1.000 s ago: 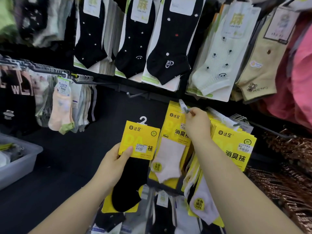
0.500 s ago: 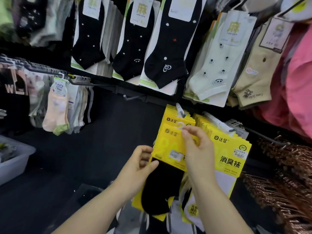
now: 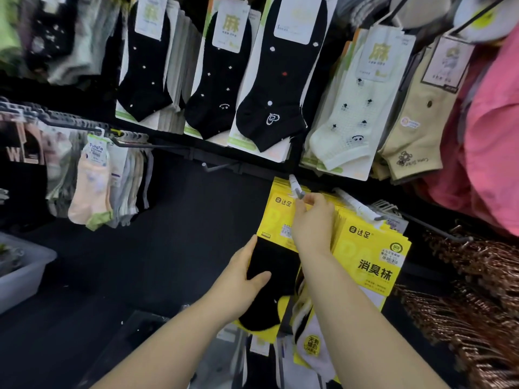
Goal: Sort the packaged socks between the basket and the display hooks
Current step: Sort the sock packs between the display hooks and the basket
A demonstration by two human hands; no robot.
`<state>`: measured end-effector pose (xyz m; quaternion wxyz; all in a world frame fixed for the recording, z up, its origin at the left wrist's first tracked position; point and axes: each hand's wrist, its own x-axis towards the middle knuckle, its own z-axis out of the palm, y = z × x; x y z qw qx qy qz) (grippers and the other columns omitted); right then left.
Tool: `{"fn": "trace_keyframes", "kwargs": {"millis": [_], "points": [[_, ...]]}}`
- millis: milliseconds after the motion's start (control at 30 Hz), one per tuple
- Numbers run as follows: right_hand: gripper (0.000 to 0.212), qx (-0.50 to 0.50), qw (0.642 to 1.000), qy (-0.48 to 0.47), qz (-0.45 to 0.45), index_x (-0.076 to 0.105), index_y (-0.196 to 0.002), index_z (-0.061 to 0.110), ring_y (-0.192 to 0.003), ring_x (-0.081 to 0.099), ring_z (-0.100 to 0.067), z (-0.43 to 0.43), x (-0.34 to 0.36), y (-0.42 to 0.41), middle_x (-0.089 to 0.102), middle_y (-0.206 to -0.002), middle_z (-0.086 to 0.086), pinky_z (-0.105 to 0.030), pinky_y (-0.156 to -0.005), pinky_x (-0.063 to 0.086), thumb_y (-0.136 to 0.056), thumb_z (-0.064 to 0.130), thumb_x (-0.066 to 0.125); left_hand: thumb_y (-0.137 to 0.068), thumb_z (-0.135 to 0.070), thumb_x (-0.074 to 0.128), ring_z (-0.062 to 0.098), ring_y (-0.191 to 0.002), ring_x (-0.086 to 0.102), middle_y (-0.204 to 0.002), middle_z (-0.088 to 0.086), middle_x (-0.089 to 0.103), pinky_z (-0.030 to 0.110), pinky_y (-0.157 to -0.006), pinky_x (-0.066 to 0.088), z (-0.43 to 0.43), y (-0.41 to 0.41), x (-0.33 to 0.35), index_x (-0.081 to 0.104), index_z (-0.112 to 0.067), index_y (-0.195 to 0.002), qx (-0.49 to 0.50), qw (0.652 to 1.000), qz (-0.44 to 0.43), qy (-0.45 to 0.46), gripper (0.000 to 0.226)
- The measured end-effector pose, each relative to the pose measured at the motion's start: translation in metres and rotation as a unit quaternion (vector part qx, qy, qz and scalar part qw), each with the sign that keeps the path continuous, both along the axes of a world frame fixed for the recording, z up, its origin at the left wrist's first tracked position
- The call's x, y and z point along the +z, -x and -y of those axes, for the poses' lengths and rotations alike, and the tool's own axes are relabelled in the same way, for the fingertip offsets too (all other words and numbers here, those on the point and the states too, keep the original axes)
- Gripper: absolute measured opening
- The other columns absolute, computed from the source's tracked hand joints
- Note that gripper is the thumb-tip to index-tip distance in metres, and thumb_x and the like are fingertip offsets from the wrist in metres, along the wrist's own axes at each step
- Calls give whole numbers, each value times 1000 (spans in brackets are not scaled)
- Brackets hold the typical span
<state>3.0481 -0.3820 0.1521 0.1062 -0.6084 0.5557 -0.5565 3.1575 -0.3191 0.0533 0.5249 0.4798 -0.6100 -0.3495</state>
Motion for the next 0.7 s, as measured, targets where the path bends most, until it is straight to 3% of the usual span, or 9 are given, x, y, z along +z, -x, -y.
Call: {"fn": "trace_keyframes", "kwargs": {"millis": [67, 133, 200, 267, 367, 567, 700], "points": [[43, 0, 1000, 26, -18, 41, -134, 9, -117, 44, -16, -9, -11, -1, 36, -140, -9, -19, -93, 35, -94, 16, 54, -95, -19, 57, -3, -132, 27, -148, -16, 27, 21, -110, 26, 2, 3, 3, 13, -51, -141, -9, 1000, 4, 0, 71], [58, 6, 997, 64, -43, 29, -142, 7, -127, 30, -5, -21, -28, -2, 26, -149, -8, -16, -109, 24, -91, 11, 57, -96, -16, 56, -4, -130, 26, -149, -16, 28, 21, -110, 27, 3, 4, 4, 17, -45, -145, -13, 1000, 11, 4, 69], [62, 13, 995, 69, -68, 26, -144, 9, -132, 22, -2, -29, -46, 0, 19, -153, -6, -9, -106, 11, -91, 8, 58, -96, -14, 55, 2, -136, 29, -153, -11, 31, 29, -114, 29, 4, 1, 2, 25, -36, -149, -5, 1000, 18, 10, 64], [59, 44, 995, 43, -79, 30, -143, 15, -140, 20, -11, -34, -62, 5, 21, -153, -1, -11, -104, 14, -91, 9, 57, -96, -15, 54, 10, -139, 31, -152, -7, 36, 26, -112, 29, 3, -1, -1, 32, -33, -147, 3, 1000, 13, 3, 58], [47, 102, 991, 16, -84, 41, -134, 18, -136, 29, -10, -41, -80, 10, 32, -145, 3, -6, -99, 18, -91, 9, 57, -96, -14, 54, 11, -135, 39, -145, -4, 45, 28, -109, 34, -2, -3, -11, 43, -31, -140, -3, 1000, -5, -15, 48], [28, 213, 971, -99, -42, 51, -112, 29, -114, 47, -5, -63, -120, 15, 48, -124, 8, -26, -98, 41, -91, 13, 59, -96, -8, 54, 6, -119, 54, -129, -4, 58, 15, -97, 44, -35, -15, -45, 57, -18, -128, -13, 998, 16, -60, 34], [18, 299, 916, -244, -106, 55, -97, 32, -94, 56, 0, -92, -185, 18, 58, -103, 14, -13, -77, 46, -92, 15, 59, -95, -6, 54, 3, -102, 58, -116, -1, 64, 3, -78, 46, -83, -34, -95, 61, -12, -119, -8, 988, 38, -148, 25]]}}
